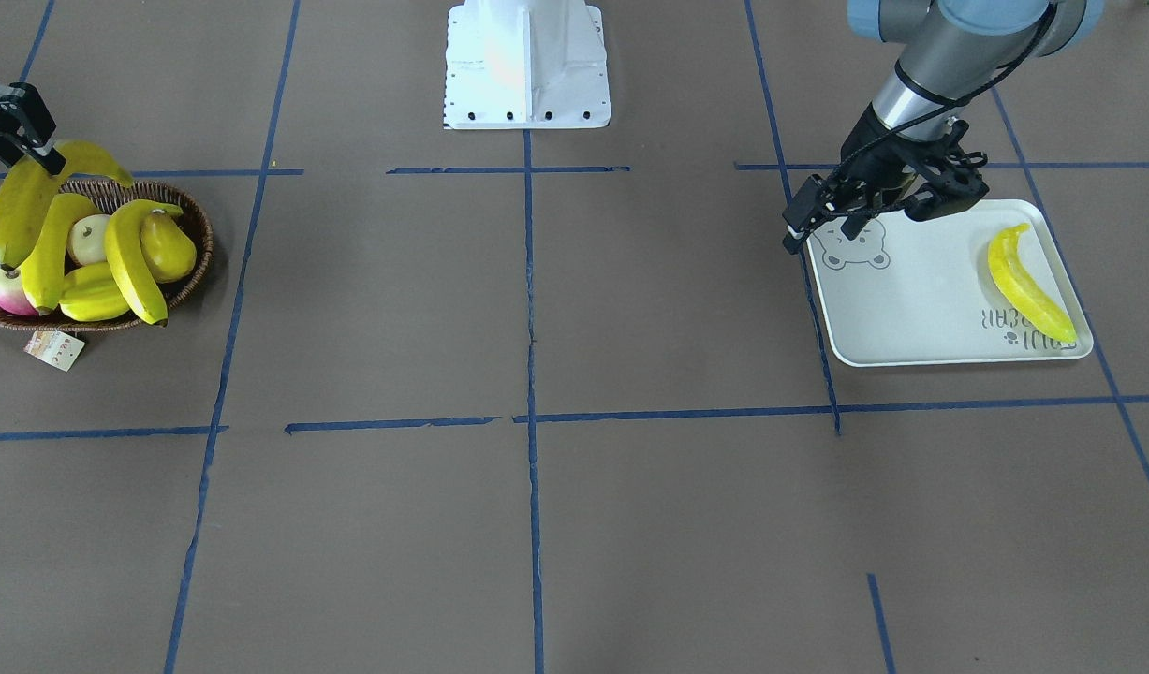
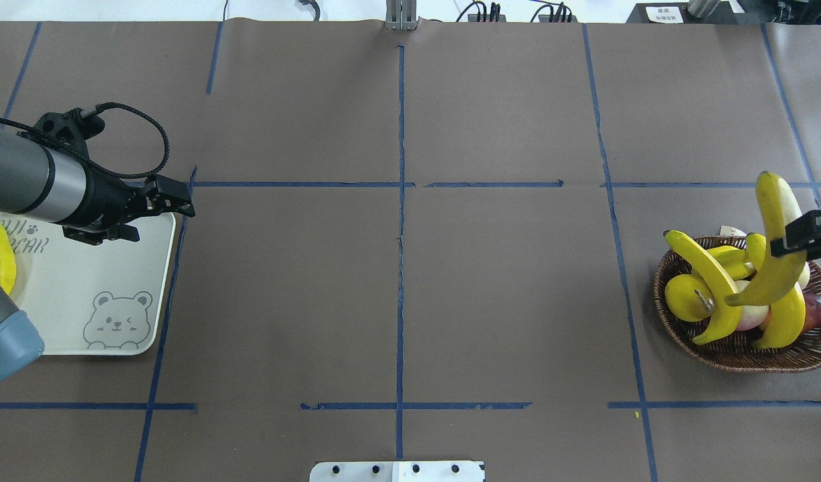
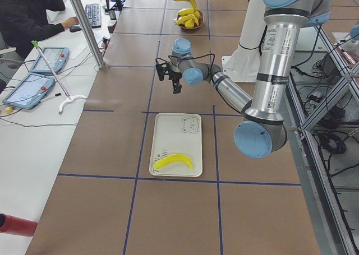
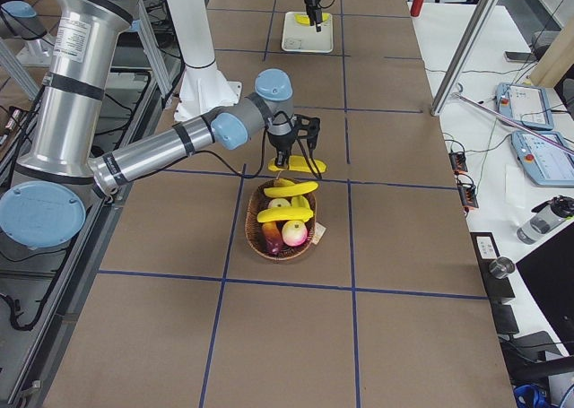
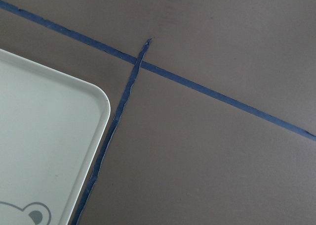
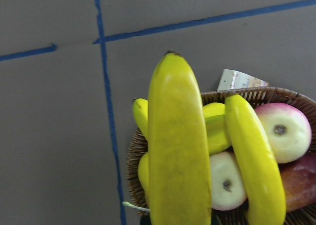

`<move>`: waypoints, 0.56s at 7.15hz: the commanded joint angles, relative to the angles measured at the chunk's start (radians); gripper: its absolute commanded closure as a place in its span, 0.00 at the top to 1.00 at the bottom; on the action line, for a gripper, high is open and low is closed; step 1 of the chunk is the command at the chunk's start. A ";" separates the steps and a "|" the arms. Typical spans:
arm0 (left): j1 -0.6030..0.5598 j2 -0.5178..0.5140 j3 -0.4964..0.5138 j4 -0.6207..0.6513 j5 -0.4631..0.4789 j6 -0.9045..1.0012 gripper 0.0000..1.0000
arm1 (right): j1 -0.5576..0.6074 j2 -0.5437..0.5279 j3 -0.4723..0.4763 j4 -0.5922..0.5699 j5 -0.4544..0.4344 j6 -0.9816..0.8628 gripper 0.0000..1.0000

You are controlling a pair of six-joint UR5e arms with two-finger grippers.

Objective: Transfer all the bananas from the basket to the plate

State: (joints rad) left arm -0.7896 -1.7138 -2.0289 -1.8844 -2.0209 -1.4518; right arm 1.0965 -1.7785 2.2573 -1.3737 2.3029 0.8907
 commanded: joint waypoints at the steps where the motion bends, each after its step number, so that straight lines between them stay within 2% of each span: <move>1: 0.007 -0.032 0.001 0.001 -0.001 -0.016 1.00 | -0.038 0.248 -0.065 -0.041 0.052 0.020 0.00; 3: 0.007 -0.110 -0.008 -0.013 -0.012 -0.039 1.00 | -0.172 0.499 -0.158 -0.038 0.021 0.219 0.00; 4: 0.018 -0.172 -0.001 -0.024 -0.012 -0.124 1.00 | -0.266 0.586 -0.180 -0.038 -0.069 0.306 0.00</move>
State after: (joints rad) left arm -0.7794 -1.8212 -2.0324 -1.8962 -2.0299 -1.5061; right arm 0.9345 -1.3181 2.1156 -1.4113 2.3091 1.0821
